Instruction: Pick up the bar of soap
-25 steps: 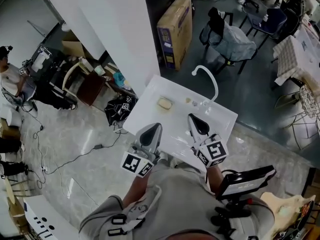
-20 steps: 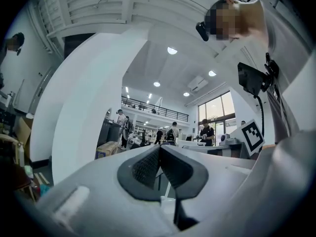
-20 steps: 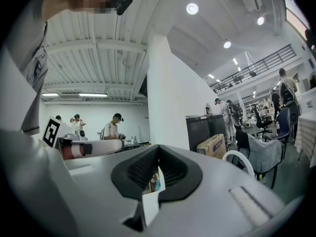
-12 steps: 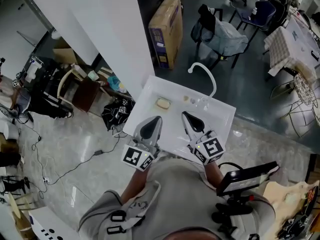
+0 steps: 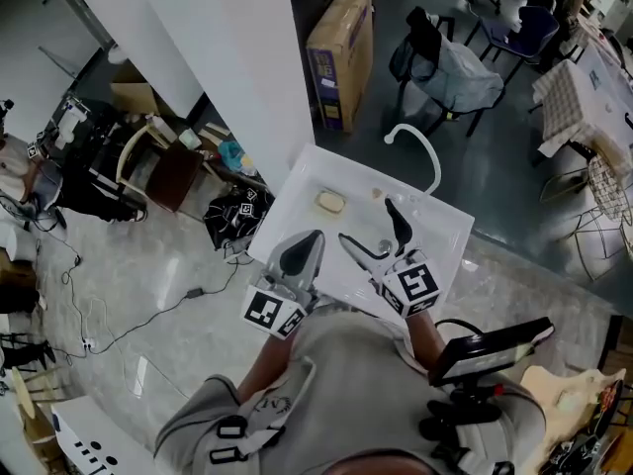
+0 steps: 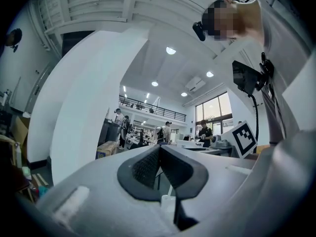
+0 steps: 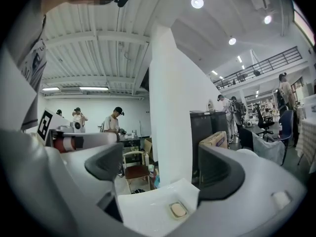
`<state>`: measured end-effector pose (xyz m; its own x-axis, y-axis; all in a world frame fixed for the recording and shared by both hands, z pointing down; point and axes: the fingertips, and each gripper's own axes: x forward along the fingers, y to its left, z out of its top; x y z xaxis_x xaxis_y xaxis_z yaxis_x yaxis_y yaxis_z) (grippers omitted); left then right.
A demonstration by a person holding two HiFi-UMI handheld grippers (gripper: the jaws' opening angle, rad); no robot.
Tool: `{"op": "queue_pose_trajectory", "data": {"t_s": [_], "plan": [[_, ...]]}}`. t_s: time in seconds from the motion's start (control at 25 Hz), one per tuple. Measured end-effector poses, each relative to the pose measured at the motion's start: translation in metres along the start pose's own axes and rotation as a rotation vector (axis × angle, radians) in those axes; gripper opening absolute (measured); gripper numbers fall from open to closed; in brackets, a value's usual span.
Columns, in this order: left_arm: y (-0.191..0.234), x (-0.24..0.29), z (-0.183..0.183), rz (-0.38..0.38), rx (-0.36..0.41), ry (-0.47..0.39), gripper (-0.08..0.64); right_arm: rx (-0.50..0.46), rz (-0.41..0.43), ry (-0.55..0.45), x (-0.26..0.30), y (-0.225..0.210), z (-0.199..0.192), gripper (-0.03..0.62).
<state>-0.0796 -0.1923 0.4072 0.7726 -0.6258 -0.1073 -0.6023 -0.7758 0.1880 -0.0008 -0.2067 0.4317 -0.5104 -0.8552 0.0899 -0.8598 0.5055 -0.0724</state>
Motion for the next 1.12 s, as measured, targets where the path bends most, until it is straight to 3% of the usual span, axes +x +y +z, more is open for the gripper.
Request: {"op": "queue_pose_trajectory", "data": {"t_s": [0.04, 0.44, 0.84, 1.12], "plan": [[0.002, -0.001, 0.000, 0.007, -0.001, -0.001, -0.011, -0.010, 0.005, 0.005, 0.003, 0.001, 0.000, 0.477], [0.024, -0.015, 0.000, 0.071, -0.010, 0.000, -0.011, -0.034, 0.017, 0.073, 0.037, -0.008, -0.026, 0.452], [0.036, -0.036, -0.008, 0.146, -0.019, 0.024, -0.011, -0.145, 0.039, 0.346, 0.118, -0.042, -0.150, 0.402], [0.056, -0.053, -0.014, 0.215, -0.029, 0.048, -0.011, -0.199, 0.047, 0.550, 0.178, -0.064, -0.255, 0.403]]}}
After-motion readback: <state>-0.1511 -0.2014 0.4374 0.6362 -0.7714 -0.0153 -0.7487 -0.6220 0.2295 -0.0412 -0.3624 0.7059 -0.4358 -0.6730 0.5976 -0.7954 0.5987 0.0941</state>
